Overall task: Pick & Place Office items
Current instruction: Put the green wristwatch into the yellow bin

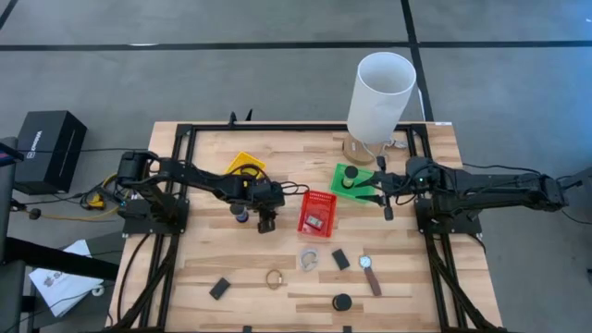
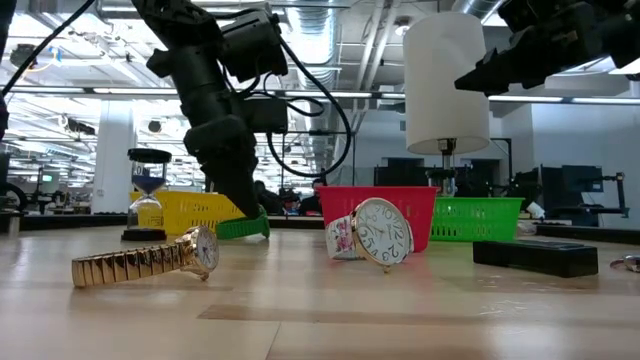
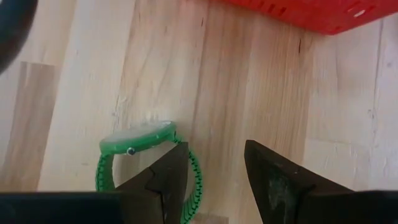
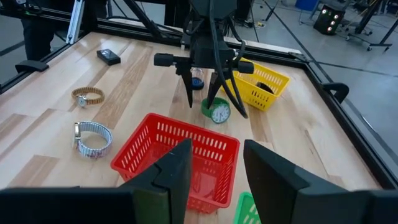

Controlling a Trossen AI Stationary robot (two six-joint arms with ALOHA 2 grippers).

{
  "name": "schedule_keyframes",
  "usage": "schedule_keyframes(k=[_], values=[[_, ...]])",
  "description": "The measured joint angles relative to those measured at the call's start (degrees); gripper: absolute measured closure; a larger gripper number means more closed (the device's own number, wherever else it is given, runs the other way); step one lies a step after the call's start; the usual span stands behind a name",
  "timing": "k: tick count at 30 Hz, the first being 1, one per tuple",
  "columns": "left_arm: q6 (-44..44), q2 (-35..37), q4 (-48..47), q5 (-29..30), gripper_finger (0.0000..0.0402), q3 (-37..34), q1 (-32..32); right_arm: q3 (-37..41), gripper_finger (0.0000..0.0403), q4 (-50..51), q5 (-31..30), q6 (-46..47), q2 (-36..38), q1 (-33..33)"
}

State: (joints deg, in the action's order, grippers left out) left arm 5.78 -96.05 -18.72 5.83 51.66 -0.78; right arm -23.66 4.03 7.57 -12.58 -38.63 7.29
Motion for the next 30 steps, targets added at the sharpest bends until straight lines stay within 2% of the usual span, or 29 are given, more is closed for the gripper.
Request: schedule_keyframes(k=[6, 12, 19, 30], values=[[3.68, 0.00, -0.31, 0.69, 0.0247, 0.00, 0.04, -0.02, 0.0266, 0.17, 0.01, 0.00, 0.00, 0.00], [4.92, 0.00, -1.55, 4.93, 0.0252, 0.00, 0.04, -0.02, 0.0266, 0.22, -0.01, 0.03, 0.00, 0.00], [5.23, -0.07, -1.17, 4.90, 0.0253, -0.41, 0.04, -0.02, 0.0266, 0.22, 0.00, 0.04, 0.00, 0.00], [4.87, -0.04, 8.87, 3.29, 0.0259, -7.99, 0.04, -0.04, 0.0266, 0.22, 0.00, 0.02, 0.00, 0.00]])
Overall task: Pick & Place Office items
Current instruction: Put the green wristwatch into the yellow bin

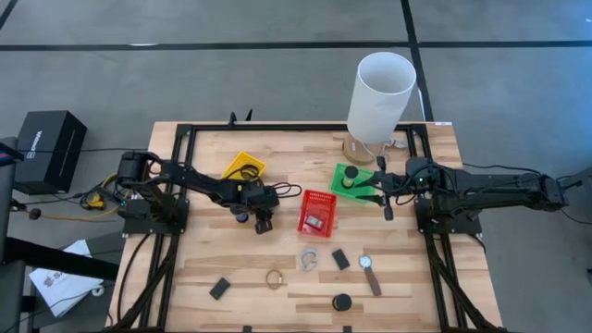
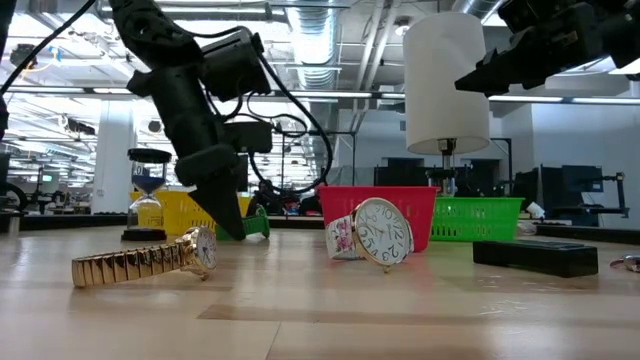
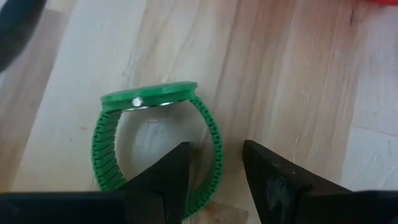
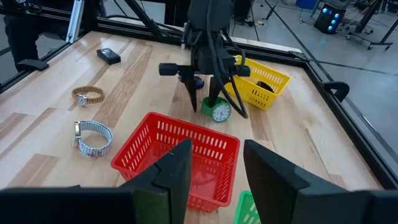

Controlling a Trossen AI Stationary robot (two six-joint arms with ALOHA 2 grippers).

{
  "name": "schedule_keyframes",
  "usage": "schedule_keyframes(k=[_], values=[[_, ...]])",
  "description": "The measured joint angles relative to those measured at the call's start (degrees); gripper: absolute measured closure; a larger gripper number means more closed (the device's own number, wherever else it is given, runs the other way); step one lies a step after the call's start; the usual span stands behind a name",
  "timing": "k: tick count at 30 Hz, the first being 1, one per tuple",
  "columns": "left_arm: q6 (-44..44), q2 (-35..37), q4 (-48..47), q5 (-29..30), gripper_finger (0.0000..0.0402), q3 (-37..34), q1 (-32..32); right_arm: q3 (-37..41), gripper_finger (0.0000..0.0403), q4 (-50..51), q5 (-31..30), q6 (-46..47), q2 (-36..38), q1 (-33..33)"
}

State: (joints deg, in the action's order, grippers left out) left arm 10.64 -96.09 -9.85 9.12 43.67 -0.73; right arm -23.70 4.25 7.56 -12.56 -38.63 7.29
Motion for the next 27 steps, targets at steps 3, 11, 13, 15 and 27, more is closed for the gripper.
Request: schedule_keyframes(k=[3, 11, 13, 15, 27], values=[[-1.56, 0.02, 0.37, -0.04, 0.0279, -0.18, 0.04, 0.00, 0.0266, 0.00, -0.01, 0.01, 0.00, 0.00], [-1.65, 0.00, 0.85, -0.36, 0.0361, -0.25, 0.04, 0.00, 0.0266, 0.00, -0.01, 0.00, 0.00, -0.02], [-1.69, -0.03, 1.17, -0.12, 0.0381, -0.29, 0.04, 0.00, 0.0266, 0.00, -0.01, 0.00, 0.00, -0.02], [-1.80, -0.03, 1.31, -0.04, 0.0392, -0.29, 0.04, 0.00, 0.0266, 0.00, -0.01, 0.00, 0.00, -0.02], [-10.07, 5.86, 1.78, 4.50, 0.0394, -0.40, 0.31, 0.00, 0.0266, 0.00, -0.03, -0.01, 0.00, -0.02]])
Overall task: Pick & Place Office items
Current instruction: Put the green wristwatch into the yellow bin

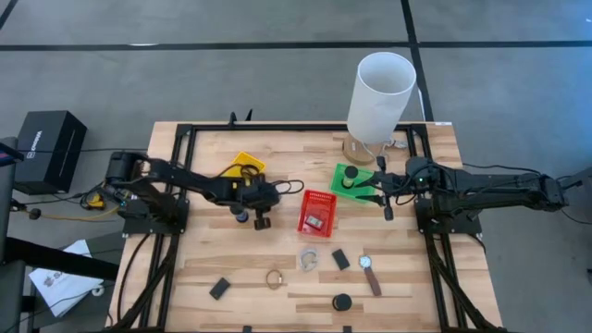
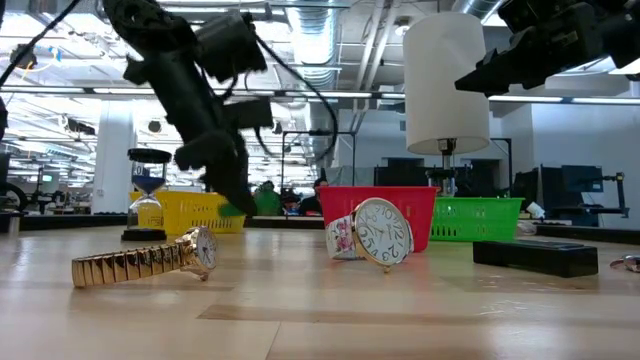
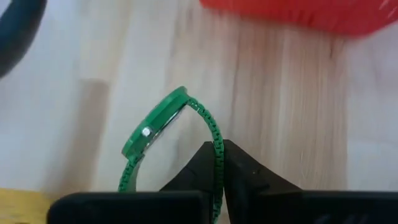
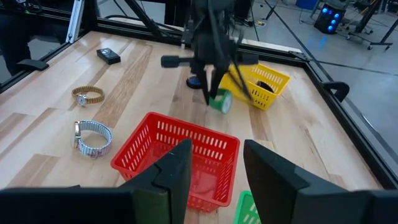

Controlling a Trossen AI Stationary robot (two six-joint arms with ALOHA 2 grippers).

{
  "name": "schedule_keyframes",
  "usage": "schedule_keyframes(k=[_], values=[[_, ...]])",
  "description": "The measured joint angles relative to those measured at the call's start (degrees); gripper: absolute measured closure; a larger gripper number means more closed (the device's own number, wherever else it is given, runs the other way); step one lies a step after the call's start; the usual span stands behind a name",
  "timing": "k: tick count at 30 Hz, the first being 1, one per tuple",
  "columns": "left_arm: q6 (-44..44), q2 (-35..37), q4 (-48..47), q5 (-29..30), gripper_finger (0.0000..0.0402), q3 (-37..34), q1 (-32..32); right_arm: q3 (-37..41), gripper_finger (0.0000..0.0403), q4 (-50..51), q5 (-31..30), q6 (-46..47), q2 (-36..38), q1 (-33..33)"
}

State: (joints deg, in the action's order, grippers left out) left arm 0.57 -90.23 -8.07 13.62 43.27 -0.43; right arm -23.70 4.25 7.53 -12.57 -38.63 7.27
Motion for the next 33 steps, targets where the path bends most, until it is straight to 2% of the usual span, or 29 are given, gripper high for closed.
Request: schedule_keyframes(k=[6, 10, 13, 16, 23, 33], values=[[-3.61, 9.78, -1.12, 2.10, 0.0395, 0.00, -0.23, 0.00, 0.0266, 0.00, -0.04, -0.24, 0.00, 0.00], [-4.01, 16.13, -5.43, 6.32, 0.0391, 0.02, -0.31, 0.00, 0.0266, 0.04, -0.07, -1.80, 0.00, 0.00], [-2.57, 19.81, -9.58, 9.47, 0.0391, 0.02, -0.36, 0.00, 0.0266, 0.07, -0.07, -1.85, 0.00, 0.00], [1.81, 21.99, -13.16, 10.11, 0.0391, 0.07, -1.28, 0.00, 0.0266, 0.04, -0.07, -2.00, 0.00, 0.00], [6.17, 21.91, -20.04, 10.16, 0.0391, 0.07, -4.34, 0.00, 0.0266, 0.13, -0.07, -2.00, 0.00, 0.00], [23.05, 15.56, -21.53, 10.38, 0.0388, 0.00, -8.37, 0.00, 0.0266, 0.20, -0.04, -2.00, 0.00, 0.02]])
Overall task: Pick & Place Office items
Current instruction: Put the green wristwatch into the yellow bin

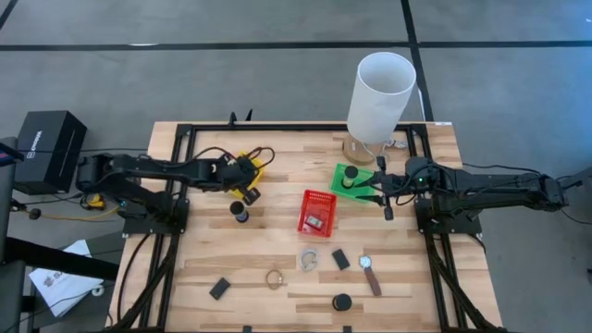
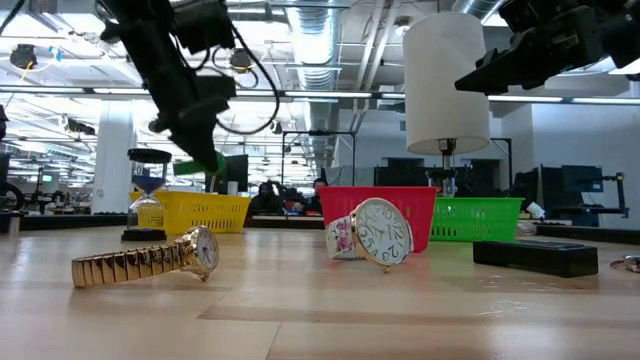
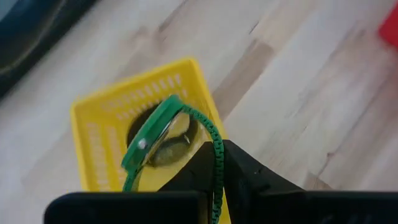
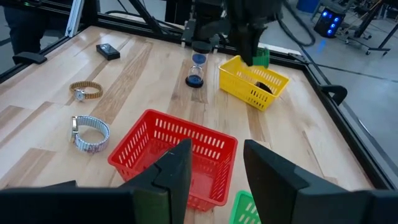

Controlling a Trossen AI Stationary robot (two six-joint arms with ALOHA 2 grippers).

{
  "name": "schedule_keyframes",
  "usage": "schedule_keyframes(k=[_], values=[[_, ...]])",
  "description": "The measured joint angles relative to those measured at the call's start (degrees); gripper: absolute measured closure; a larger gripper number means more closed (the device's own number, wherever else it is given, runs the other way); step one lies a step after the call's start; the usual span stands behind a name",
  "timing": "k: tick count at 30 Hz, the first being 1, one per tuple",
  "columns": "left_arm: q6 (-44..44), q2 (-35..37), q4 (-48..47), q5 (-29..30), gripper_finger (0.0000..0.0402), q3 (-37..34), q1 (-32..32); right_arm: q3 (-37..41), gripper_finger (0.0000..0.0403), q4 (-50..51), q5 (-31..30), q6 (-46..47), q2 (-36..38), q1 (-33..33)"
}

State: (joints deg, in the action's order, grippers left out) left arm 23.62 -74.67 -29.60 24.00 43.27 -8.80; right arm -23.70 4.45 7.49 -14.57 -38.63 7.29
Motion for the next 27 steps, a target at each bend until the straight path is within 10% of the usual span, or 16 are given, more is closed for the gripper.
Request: schedule_keyframes(k=[27], values=[[18.99, -12.29, 1.80, 5.69, 0.0347, 0.00, -0.28, 0.00, 0.0266, 0.30, 0.02, 0.01, 0.00, -0.01]])
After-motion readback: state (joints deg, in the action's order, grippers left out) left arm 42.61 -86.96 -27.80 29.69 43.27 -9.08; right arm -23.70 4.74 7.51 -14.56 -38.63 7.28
